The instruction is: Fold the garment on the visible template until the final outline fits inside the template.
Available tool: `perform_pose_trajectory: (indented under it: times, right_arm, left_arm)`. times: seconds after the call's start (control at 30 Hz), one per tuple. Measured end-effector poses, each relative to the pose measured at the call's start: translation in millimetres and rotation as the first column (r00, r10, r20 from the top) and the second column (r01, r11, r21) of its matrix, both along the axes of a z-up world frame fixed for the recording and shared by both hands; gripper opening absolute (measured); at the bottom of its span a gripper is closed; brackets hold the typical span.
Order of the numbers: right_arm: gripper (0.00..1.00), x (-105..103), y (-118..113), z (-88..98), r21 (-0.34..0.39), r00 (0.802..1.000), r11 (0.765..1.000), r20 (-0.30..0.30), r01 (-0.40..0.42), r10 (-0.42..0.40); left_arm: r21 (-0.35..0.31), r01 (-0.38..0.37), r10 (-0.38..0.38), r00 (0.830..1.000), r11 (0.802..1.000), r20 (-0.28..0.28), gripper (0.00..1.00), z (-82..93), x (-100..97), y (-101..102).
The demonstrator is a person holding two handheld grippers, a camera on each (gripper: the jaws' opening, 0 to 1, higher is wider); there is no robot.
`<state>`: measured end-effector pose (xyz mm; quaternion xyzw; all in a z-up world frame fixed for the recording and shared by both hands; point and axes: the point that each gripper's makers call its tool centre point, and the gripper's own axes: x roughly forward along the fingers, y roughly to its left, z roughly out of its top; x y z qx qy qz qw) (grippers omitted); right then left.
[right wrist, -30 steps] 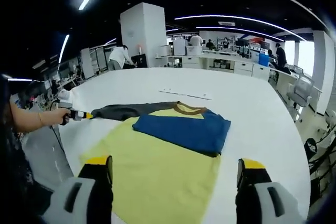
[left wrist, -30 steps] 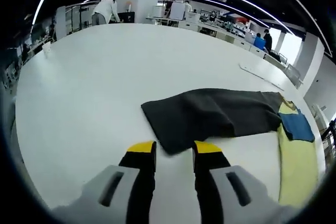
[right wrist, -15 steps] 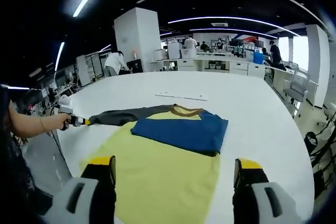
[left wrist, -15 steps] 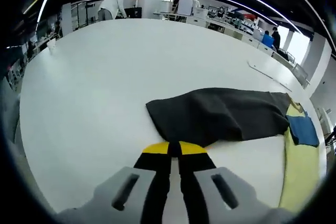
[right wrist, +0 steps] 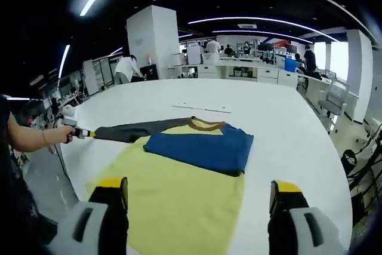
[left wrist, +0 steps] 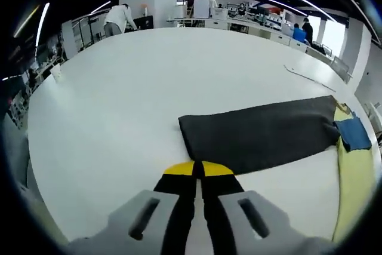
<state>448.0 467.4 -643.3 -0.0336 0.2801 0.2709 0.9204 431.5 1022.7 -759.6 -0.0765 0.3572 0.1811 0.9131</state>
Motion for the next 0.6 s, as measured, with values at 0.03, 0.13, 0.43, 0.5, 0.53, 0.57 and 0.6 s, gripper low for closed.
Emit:
perform_pose_trajectory:
  times: [0.03,0.13,0.43,0.5,0.53,0.57,0.6]
  right_arm:
    - [0.99,-0.3,0.4,0.0,-0.002,1.000,1.000,0.000,-0.002,0.002]
    - [0.99,-1.0,0.6,-0.2,-0.002,1.000,1.000,-0.001,-0.001,0.001]
    - [0.99,-5.5,-1.8,-3.7,-0.013,1.000,1.000,-0.009,0.008,-0.008]
    - [0.99,-6.4,-2.5,-4.5,-0.019,1.000,1.000,-0.009,0.010,-0.011]
    - [0.99,-6.8,-2.6,-4.6,-0.022,1.000,1.000,-0.007,0.010,-0.010]
    - [0.99,-7.2,-2.7,-4.9,-0.024,1.000,1.000,-0.006,0.008,-0.008]
    - [0.99,-7.8,-3.4,-5.7,-0.032,1.000,0.999,-0.006,0.008,-0.009]
  left_arm:
    - [0.003,0.000,0.000,1.000,1.000,-0.006,0.00,-1.4,-0.8,0.5]
    - [-0.003,-0.004,0.004,1.000,1.000,-0.004,0.00,-3.1,-1.0,0.6]
    - [-0.035,-0.031,0.030,0.999,0.999,-0.018,0.16,-5.7,-5.2,-5.1]
    - [-0.018,-0.028,0.028,1.000,0.999,-0.010,0.15,-3.3,-3.9,-5.7]
    - [-0.017,-0.030,0.029,1.000,0.999,-0.009,0.14,-3.1,-4.0,-5.9]
    - [-0.032,-0.051,0.051,0.999,0.998,-0.001,0.11,-2.9,-4.0,-6.8]
    - [-0.038,-0.071,0.072,0.997,0.997,0.005,0.08,-2.6,-4.0,-6.1]
